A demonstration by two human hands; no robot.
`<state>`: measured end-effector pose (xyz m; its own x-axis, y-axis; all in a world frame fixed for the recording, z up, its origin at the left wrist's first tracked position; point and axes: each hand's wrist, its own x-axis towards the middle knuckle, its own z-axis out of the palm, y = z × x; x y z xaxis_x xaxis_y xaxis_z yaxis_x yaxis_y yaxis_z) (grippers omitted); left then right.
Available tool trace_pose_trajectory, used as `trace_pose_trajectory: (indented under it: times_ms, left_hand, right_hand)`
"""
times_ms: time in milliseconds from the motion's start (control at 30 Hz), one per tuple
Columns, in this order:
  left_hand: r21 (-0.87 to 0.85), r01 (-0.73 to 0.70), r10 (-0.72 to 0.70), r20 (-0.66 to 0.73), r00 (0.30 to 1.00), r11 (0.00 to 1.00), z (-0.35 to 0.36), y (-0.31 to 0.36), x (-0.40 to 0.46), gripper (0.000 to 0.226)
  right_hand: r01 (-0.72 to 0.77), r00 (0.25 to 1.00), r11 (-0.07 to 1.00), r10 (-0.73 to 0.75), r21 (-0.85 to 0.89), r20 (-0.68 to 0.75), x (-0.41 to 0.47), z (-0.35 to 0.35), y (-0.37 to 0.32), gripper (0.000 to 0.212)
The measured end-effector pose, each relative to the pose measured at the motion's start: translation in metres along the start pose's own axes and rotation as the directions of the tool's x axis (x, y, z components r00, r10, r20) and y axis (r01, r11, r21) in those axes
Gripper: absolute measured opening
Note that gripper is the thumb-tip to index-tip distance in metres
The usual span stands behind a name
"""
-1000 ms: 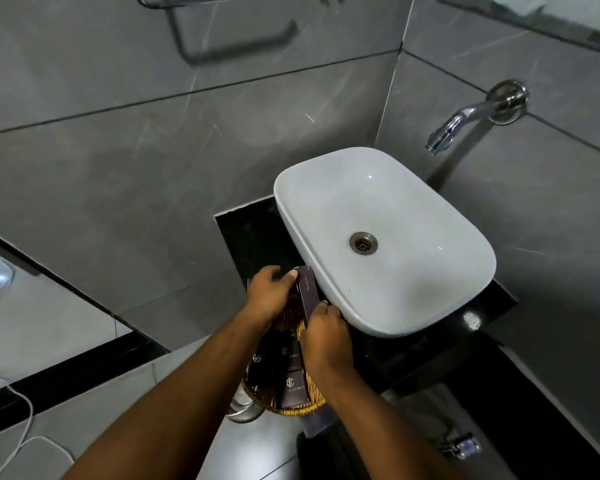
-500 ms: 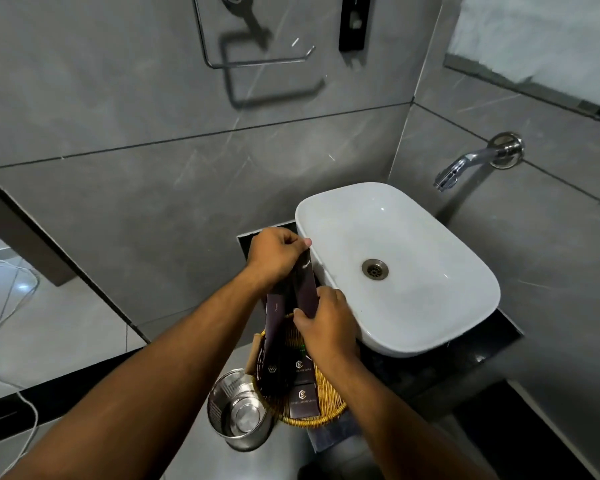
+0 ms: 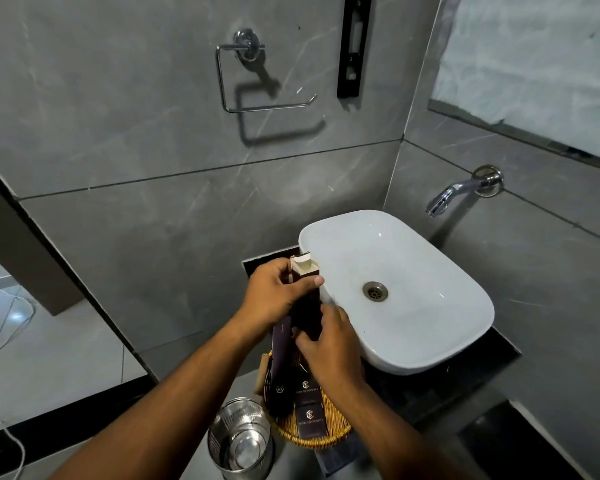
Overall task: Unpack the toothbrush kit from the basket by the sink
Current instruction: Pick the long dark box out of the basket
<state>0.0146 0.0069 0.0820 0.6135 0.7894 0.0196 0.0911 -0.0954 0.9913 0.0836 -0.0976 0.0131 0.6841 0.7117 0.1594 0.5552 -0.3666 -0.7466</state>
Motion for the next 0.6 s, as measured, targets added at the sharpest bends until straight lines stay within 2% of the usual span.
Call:
trace_pose_trajectory:
  times_ms: [67,133,167,233,267,300,367,467,600]
  left_hand:
    - [-0.013,-0.021,0.021,-0.027,0.999,1.0,0.0,-0.003,-0.006,0.015]
    - [-0.015,-0.044,0.044,-0.004,0.999,0.999,-0.001,-0.004,-0.01,0.011]
    - [-0.011,-0.051,0.052,0.016,0.999,0.999,-0.003,-0.005,-0.012,0.012]
    - [0.024,-0.058,0.056,0.065,0.996,0.998,-0.009,-0.005,-0.014,0.015]
    - [0.046,-0.058,0.054,0.089,0.995,0.997,-0.011,-0.005,-0.015,0.016]
    - [0.063,-0.058,0.052,0.104,0.993,0.996,-0.012,-0.005,-0.015,0.019]
    - [0.089,-0.067,0.056,0.119,0.991,0.994,-0.012,-0.003,-0.016,0.022]
    - [0.137,-0.104,0.083,0.146,0.986,0.985,-0.007,0.003,-0.018,0.026]
    - [0.098,-0.102,0.085,0.172,0.981,0.99,-0.007,0.009,-0.019,0.032]
  right_hand:
    - [0.002,0.999,1.0,-0.003,0.021,0.047,-0.003,-0.002,-0.001,0.046]
    - [0.005,0.989,0.997,-0.017,0.08,0.145,-0.003,-0.012,-0.002,0.035]
    - [-0.043,0.981,0.985,0.01,0.168,0.192,0.0,-0.022,-0.005,0.027]
    - [-0.195,0.969,0.891,0.111,0.409,0.219,0.018,-0.046,-0.017,0.014]
    - [-0.203,0.974,0.847,0.124,0.49,0.19,0.029,-0.06,-0.024,0.015]
    - [-0.155,0.984,0.851,0.09,0.501,0.152,0.041,-0.073,-0.032,0.016]
    - [-0.03,0.983,0.915,-0.046,0.402,0.179,0.06,-0.094,-0.051,0.021]
    - [0.077,0.923,0.978,-0.144,0.196,0.356,0.071,-0.101,-0.071,0.024]
    - [0.162,0.862,0.977,-0.209,0.14,0.461,0.074,-0.096,-0.078,0.022]
